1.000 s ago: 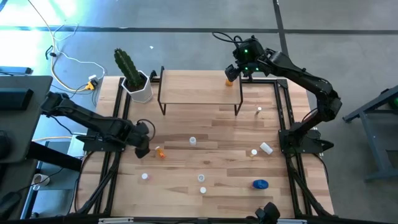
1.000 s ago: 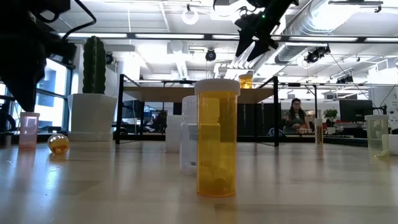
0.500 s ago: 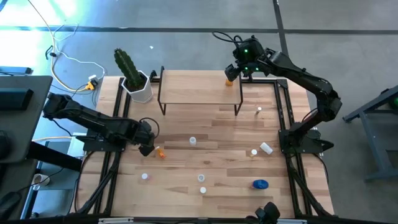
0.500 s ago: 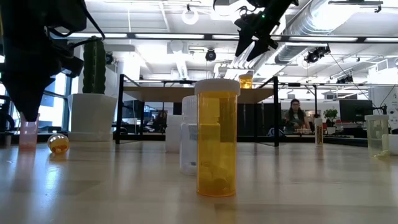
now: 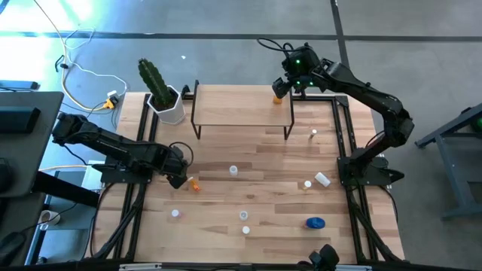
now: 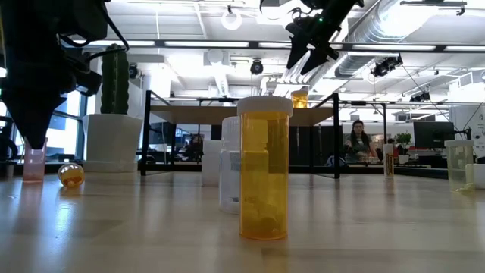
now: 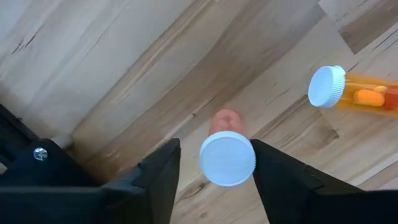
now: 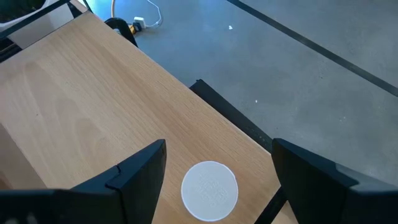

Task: Pick and place medicine bottles onto shelf by color
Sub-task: Put the top pink pill bottle on the shelf

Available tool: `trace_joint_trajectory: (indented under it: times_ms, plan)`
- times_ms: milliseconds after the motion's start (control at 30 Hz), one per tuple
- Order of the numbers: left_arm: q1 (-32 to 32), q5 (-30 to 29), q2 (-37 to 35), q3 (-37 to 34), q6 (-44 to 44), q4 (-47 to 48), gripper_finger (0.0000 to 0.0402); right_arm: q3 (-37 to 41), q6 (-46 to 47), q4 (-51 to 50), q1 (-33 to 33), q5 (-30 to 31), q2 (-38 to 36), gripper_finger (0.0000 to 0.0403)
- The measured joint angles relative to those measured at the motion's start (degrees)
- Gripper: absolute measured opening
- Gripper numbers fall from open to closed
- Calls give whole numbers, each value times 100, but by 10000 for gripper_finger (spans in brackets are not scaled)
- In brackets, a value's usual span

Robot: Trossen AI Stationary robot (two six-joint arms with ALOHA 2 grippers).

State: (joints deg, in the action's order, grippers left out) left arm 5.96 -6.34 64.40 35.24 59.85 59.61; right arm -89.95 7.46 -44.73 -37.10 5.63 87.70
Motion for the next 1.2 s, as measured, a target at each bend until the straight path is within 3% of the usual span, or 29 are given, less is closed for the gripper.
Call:
trace_joint_trajectory:
  times_ms: [467,900,1200]
  plan:
    - [0,273,0,0,-271,2,111,0,114,0,0,-1,0,281]
    - [0,273,0,23,-308,23,110,1,127,-1,0,0,0,281]
    - [0,273,-2,484,-564,57,110,0,152,0,0,0,0,281]
